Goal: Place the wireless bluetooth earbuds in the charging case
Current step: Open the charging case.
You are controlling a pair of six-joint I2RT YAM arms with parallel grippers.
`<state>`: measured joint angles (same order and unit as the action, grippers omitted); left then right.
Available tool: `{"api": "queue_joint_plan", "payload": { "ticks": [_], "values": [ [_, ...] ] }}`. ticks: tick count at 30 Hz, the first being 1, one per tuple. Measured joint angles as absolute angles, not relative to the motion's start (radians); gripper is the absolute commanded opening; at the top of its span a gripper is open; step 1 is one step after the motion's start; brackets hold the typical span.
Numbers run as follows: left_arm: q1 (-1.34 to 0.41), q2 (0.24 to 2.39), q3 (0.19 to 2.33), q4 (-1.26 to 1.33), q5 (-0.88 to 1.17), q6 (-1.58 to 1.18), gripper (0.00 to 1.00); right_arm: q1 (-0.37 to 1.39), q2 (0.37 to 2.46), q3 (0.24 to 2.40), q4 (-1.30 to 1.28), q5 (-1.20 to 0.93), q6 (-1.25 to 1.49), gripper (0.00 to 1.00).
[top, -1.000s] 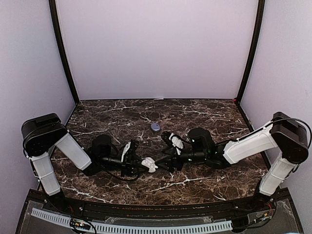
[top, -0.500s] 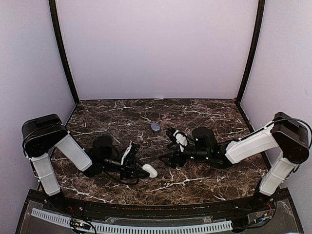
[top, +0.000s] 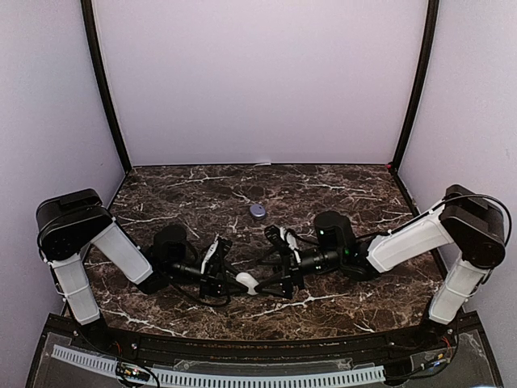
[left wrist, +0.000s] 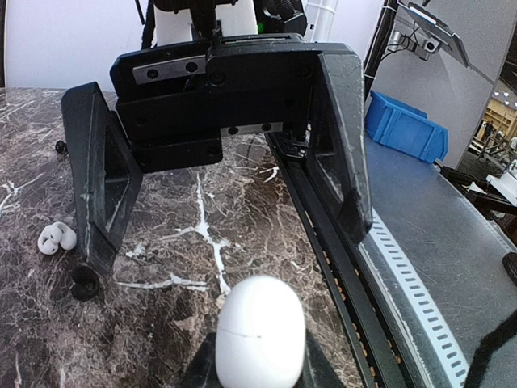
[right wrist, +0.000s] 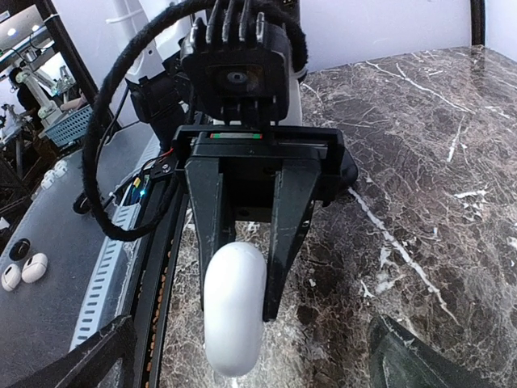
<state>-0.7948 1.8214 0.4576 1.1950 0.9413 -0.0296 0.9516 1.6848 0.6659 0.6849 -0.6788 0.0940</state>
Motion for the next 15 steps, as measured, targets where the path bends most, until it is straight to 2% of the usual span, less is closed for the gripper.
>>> {"api": "queue_joint_plan", "payload": {
  "ticks": [15],
  "values": [
    [-0.795,1.821,0.458,1.195,0.944,-0.026,0.18,0.984,1.736,0.751,0.547,-0.513,0.061,0.94]
  ]
}}
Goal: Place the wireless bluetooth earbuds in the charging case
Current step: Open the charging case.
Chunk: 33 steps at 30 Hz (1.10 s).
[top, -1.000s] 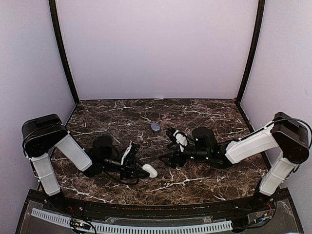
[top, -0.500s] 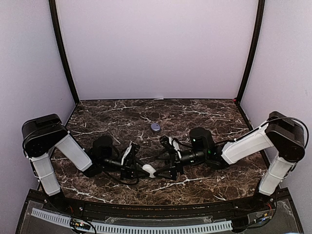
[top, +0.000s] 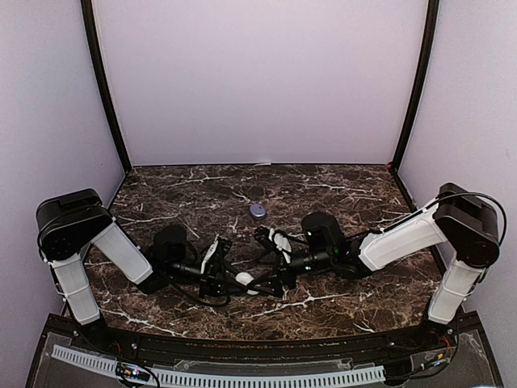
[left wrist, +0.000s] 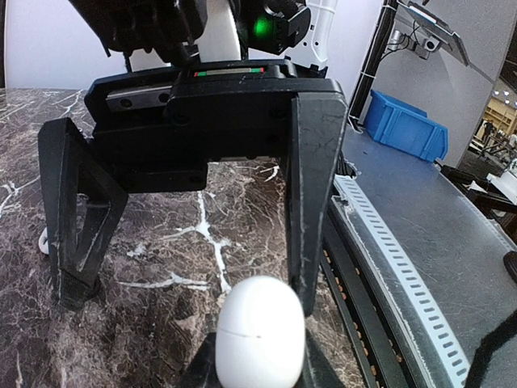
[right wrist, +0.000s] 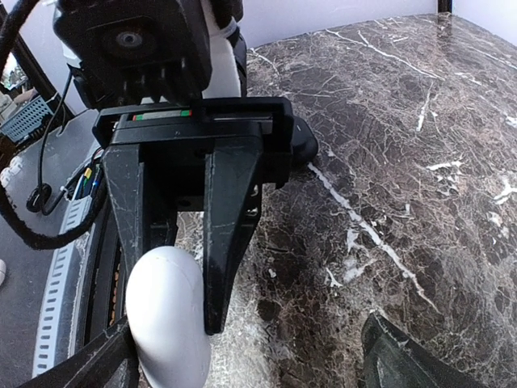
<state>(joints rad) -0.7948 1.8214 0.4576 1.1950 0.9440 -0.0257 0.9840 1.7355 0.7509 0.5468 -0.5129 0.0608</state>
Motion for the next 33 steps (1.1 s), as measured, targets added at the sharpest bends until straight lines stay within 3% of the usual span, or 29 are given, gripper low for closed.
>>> {"api": "queue_joint_plan", "payload": {
  "ticks": [26,33],
  "values": [
    [-0.799,1.821,0.458,1.196,0.936,-0.021,0.18,0.954,1.677,0.7,0.572,-0.385,0.084,0.94],
    [-0.799,1.821,0.458,1.195,0.931,-0.021,0.18,0.953,1.677,0.691,0.588,-0.405,0.083,0.98]
  ]
}}
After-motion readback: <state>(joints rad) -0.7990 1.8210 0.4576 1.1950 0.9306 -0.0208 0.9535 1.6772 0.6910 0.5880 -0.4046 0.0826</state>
